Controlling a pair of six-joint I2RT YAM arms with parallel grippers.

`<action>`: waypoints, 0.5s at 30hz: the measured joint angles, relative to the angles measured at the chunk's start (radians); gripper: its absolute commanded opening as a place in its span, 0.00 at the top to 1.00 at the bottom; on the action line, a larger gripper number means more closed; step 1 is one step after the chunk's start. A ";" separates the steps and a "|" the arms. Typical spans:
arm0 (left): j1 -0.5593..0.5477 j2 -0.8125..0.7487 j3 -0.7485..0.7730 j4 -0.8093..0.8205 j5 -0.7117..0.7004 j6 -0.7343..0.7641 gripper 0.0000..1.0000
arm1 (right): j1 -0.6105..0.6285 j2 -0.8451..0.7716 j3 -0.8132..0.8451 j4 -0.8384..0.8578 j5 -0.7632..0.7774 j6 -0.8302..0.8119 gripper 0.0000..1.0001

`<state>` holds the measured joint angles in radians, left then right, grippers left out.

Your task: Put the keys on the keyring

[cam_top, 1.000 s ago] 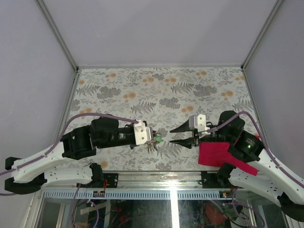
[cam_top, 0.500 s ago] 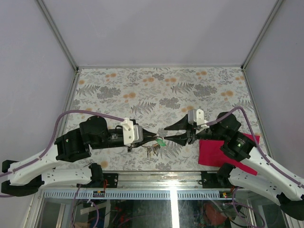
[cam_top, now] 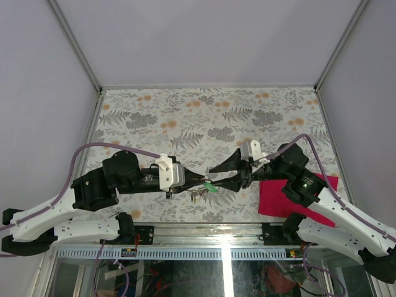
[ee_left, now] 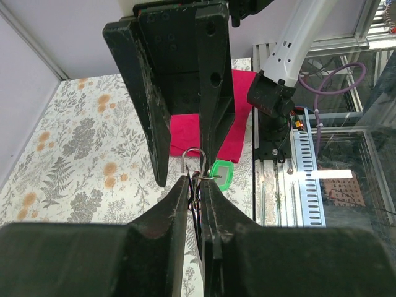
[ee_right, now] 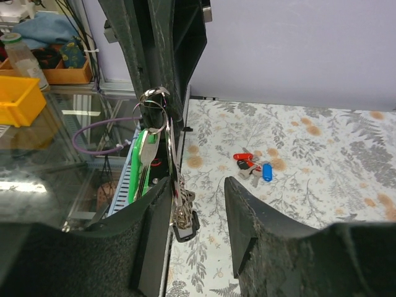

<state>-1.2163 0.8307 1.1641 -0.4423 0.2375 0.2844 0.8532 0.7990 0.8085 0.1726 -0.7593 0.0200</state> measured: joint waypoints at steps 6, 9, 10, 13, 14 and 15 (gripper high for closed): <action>0.000 0.006 0.000 0.000 0.010 0.000 1.00 | 0.001 0.040 0.000 0.018 -0.045 0.027 0.60; 0.000 0.006 0.000 0.000 0.010 0.000 1.00 | 0.002 0.056 0.000 0.036 -0.058 0.039 0.65; 0.000 0.006 0.000 0.000 0.010 0.000 1.00 | 0.002 0.062 0.000 0.046 -0.066 0.044 0.67; 0.000 0.006 0.000 0.000 0.010 0.000 1.00 | 0.003 0.077 0.000 0.072 -0.081 0.064 0.72; 0.000 0.006 0.000 0.000 0.010 0.000 1.00 | 0.003 0.081 0.000 0.081 -0.084 0.071 0.74; 0.000 0.006 0.000 0.001 0.010 0.000 1.00 | 0.004 0.084 0.000 0.090 -0.092 0.077 0.75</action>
<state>-1.2163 0.8364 1.1641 -0.4416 0.2474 0.2844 0.8570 0.8833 0.8082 0.2626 -0.8509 0.0971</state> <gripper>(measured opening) 0.109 0.288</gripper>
